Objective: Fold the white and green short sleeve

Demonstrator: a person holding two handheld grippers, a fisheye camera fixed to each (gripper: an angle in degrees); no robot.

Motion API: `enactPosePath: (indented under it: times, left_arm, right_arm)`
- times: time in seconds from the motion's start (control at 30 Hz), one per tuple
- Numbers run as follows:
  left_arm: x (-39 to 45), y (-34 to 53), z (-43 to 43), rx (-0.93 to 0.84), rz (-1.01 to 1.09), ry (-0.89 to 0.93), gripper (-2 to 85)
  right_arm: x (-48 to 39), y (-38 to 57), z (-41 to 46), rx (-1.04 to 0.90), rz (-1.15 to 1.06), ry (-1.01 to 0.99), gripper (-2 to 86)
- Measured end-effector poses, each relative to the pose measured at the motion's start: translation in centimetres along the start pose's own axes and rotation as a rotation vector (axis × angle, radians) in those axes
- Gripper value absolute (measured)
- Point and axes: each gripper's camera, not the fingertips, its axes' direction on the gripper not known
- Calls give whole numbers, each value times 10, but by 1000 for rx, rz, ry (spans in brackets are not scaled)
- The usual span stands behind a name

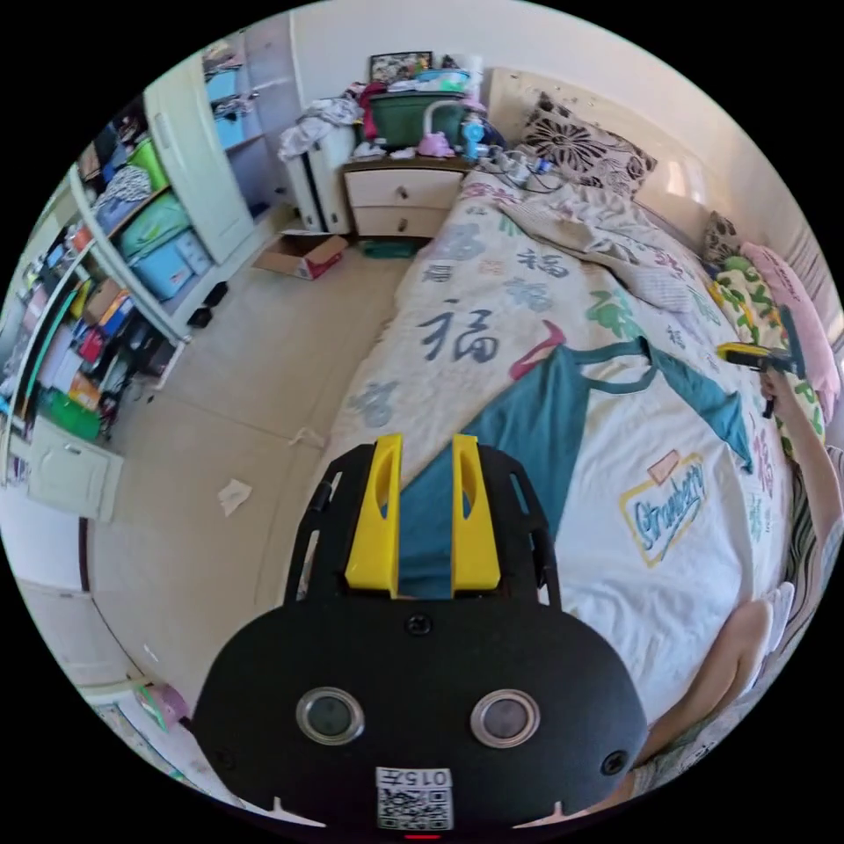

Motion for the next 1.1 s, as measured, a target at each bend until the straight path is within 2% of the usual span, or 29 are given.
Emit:
enactPosePath:
  times: [0.1,0.17,0.23,0.3,0.43,0.57,0.7,0.8,0.9,1.03,1.1]
  left_arm:
    - [30,-19,47,-96,25,3,83]
    - [42,-21,65,-133,33,-14,72]
    - [50,-18,63,-114,85,-60,33]
    - [48,-20,58,-104,112,-36,12]
    - [39,-21,37,45,6,0,1]
    - [56,-19,63,-61,27,-79,4]
    - [65,-2,37,-25,41,-212,19]
    - [66,44,-24,101,82,-320,24]
    - [71,117,-83,68,160,-165,28]
    - [67,235,-105,-172,103,143,44]
    - [67,276,-100,-249,58,217,56]
  right_arm:
    - [-33,-16,47,-103,-21,-10,94]
    - [-48,-15,53,-106,-96,83,57]
    - [-57,-17,51,-154,-166,72,3]
    - [-58,-18,43,-133,-167,119,-5]
    - [-60,-25,25,-40,-112,244,-7]
    - [-62,-17,52,-154,-104,248,13]
    - [-44,26,6,29,18,243,62]
    - [-26,89,-51,97,35,135,62]
    - [-22,182,-106,124,16,-39,58]
    - [-36,317,-122,-44,36,-239,73]
    - [-46,363,-115,-122,50,-247,77]
